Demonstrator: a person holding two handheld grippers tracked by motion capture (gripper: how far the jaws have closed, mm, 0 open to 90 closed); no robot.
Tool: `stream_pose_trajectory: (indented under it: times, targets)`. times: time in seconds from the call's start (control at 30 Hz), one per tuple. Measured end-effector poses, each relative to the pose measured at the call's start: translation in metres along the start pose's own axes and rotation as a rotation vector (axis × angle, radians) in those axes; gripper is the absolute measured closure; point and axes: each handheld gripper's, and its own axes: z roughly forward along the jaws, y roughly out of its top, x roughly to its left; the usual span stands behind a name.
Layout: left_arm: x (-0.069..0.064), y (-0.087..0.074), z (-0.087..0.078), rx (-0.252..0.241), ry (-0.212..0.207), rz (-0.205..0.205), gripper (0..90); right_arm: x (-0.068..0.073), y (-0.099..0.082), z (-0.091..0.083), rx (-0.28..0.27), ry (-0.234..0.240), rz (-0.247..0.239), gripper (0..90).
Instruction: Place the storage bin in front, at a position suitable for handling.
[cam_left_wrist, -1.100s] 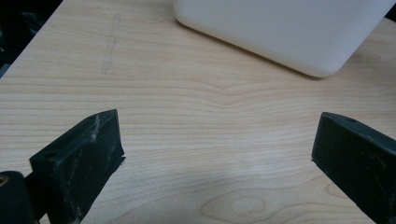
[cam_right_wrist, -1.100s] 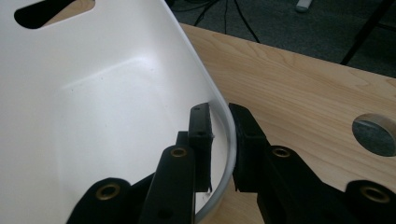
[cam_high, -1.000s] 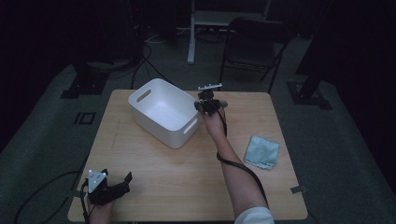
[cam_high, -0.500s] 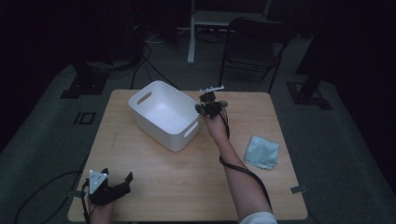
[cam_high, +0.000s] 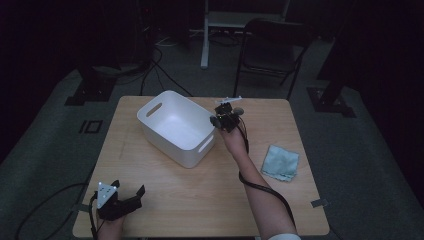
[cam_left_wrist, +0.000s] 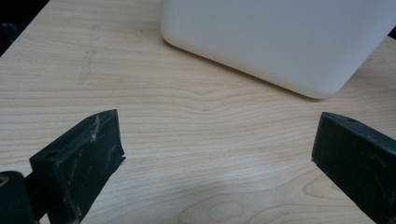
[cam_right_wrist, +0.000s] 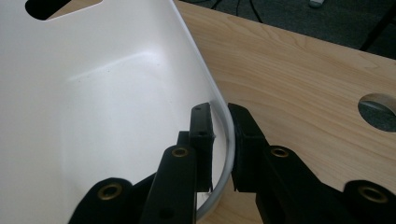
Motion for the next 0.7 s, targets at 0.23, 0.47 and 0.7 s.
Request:
stream_pose_trajectory:
  times: [0.23,0.47,0.7]
  targets:
    - [-0.001,0.000,0.000,-0.007,-0.010,-0.002,1.6,0.001,-0.009,-0.009,0.000,0.017,-0.017,80.9]
    - [-0.005,-0.001,0.001,-0.012,-0.038,0.028,1.6,0.001,-0.019,-0.020,-0.002,0.032,-0.034,81.1]
    - [-0.008,0.000,0.000,-0.011,-0.084,0.014,1.6,0.001,-0.027,-0.030,0.009,0.042,-0.053,81.4]
